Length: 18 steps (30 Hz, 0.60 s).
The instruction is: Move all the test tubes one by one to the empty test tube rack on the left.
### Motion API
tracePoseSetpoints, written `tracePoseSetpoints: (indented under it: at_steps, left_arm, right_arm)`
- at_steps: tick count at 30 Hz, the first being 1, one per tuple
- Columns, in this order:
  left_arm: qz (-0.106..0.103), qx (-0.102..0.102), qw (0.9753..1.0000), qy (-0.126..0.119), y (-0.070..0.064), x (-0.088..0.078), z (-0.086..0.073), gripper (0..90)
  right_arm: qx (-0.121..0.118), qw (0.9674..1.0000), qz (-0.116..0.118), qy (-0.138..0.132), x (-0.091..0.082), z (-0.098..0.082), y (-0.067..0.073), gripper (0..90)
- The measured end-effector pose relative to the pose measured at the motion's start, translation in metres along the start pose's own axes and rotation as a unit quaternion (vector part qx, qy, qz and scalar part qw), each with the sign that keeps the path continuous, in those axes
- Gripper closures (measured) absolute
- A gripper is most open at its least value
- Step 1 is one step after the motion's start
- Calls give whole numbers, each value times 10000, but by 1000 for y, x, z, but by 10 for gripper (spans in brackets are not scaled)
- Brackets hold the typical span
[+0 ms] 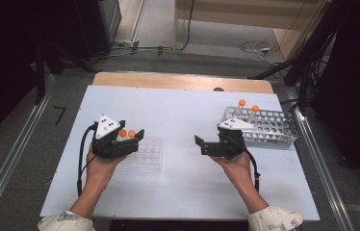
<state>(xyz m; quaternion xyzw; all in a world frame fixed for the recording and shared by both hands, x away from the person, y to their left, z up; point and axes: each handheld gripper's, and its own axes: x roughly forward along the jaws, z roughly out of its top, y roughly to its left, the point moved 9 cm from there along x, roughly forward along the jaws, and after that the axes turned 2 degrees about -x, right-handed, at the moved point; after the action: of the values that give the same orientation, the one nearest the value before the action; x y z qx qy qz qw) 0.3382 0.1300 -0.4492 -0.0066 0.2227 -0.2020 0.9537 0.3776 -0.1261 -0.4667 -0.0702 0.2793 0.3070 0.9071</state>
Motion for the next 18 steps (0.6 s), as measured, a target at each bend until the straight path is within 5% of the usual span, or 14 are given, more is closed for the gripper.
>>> tracePoseSetpoints:
  at_steps: [8,18]
  left_arm:
    - [9,12,10000,-11,0,0,0,281]
    - [27,24,10000,11,0,1,-1,270]
  right_arm:
    - [255,9979,-589,-117,-8,3,-42,46]
    - [615,9899,-1252,-250,-23,0,-94,47]
